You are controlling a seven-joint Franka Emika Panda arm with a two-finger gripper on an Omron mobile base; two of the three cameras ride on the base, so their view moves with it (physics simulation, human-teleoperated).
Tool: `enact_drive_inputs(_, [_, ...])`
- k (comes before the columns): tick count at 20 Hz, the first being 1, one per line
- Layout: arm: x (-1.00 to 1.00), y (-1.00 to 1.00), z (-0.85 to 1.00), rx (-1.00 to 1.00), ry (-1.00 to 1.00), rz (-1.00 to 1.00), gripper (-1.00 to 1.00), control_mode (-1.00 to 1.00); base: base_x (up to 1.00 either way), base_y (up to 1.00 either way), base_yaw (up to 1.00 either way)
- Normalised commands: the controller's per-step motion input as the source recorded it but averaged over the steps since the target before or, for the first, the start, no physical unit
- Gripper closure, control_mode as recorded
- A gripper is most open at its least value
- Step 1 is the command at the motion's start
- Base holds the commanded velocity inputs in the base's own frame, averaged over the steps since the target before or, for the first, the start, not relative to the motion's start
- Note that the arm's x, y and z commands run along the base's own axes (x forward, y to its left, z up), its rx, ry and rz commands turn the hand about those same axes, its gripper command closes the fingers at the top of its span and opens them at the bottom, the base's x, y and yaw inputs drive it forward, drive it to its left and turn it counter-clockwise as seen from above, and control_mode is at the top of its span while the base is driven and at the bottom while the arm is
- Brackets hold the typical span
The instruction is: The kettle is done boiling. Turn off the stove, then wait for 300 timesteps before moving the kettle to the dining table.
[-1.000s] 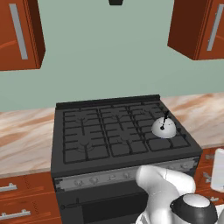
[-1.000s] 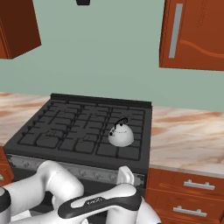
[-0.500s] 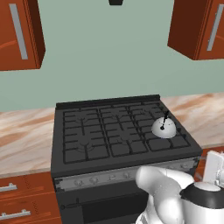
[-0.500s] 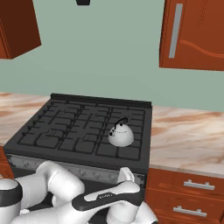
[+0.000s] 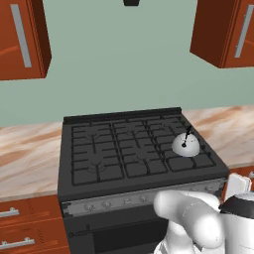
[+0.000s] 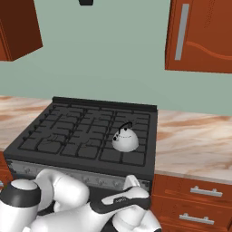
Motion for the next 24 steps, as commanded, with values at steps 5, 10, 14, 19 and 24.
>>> enact_drive_inputs(5, [0.18, -0.16, -0.27, 0.03, 0.00, 0.00, -1.00, -1.00, 0.00, 0.00, 0.00])
enact_drive_inputs(10, [0.14, -0.13, -0.24, 0.03, 0.00, 0.00, -1.00, -1.00, 0.00, 0.00, 0.00])
enact_drive_inputs(14, [0.10, -0.15, -0.22, 0.01, 0.00, -0.02, -1.00, -1.00, 0.00, 0.00, 0.00])
enact_drive_inputs(19, [0.18, -0.05, -0.18, 0.00, 0.00, -0.05, -1.00, -1.00, 0.00, 0.00, 0.00])
enact_drive_inputs(24, [0.21, 0.00, -0.14, 0.00, 0.00, -0.05, -1.00, -1.00, 0.00, 0.00, 0.00])
